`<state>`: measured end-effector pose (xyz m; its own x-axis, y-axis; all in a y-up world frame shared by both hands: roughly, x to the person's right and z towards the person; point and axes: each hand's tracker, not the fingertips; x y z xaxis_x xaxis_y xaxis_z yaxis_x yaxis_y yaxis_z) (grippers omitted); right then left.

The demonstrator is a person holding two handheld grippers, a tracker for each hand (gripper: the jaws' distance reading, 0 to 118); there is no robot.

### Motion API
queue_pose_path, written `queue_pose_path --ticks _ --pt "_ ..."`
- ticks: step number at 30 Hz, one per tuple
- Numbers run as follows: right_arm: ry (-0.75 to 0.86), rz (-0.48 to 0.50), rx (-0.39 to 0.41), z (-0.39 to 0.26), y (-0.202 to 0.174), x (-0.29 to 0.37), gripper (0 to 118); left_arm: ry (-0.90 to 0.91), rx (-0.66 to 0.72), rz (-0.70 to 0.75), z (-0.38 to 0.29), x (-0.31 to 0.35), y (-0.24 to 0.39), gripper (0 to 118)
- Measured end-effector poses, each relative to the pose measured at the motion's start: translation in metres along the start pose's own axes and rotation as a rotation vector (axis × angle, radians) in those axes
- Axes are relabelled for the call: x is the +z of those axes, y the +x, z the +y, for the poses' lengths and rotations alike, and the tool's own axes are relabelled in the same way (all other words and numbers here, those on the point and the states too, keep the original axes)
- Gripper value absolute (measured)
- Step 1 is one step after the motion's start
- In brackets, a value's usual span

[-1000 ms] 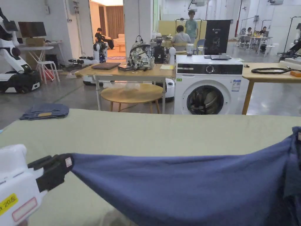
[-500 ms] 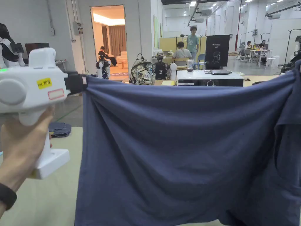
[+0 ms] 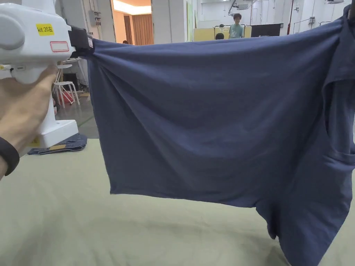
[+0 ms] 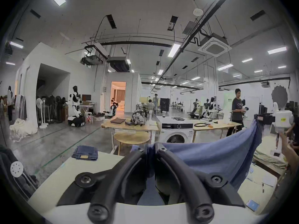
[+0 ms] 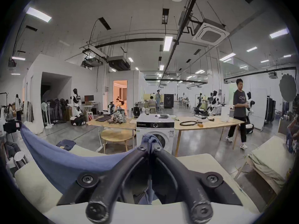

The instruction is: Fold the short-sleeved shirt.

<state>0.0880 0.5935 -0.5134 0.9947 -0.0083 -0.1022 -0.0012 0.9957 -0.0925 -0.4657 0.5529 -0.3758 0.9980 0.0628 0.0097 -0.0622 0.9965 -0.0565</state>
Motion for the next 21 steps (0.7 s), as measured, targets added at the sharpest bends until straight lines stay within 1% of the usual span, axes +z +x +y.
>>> queue_pose_path --ticks 5,10,13,16,18,19,20,21 --pt "-0.002 0.004 -0.017 0.012 -0.010 -0.021 1 -0.004 0.036 0.004 -0.005 -0.029 -0.007 2" --pt "-0.006 0.008 0.013 0.004 -0.016 -0.034 1 -0.014 0.031 0.011 -0.018 -0.053 -0.016 2" --pt "-0.051 0.017 -0.005 -0.023 -0.012 -0.045 1 -0.050 0.032 0.009 -0.040 -0.062 -0.016 2" --pt "-0.109 0.044 -0.058 -0.064 -0.009 -0.048 1 -0.107 0.050 0.005 -0.074 -0.071 -0.019 2" --pt "-0.156 0.059 -0.078 -0.092 -0.009 -0.043 0 -0.164 0.078 -0.006 -0.100 -0.074 -0.021 2" --pt "-0.169 0.061 -0.079 -0.106 -0.009 -0.038 0 -0.204 0.087 -0.013 -0.113 -0.070 -0.022 2" --pt "-0.195 0.073 -0.071 -0.120 -0.008 -0.033 0 -0.189 0.083 -0.017 -0.125 -0.064 -0.022 2" --pt "-0.199 0.076 -0.038 -0.134 -0.007 -0.024 1 -0.214 0.086 -0.030 -0.137 -0.057 -0.021 2"
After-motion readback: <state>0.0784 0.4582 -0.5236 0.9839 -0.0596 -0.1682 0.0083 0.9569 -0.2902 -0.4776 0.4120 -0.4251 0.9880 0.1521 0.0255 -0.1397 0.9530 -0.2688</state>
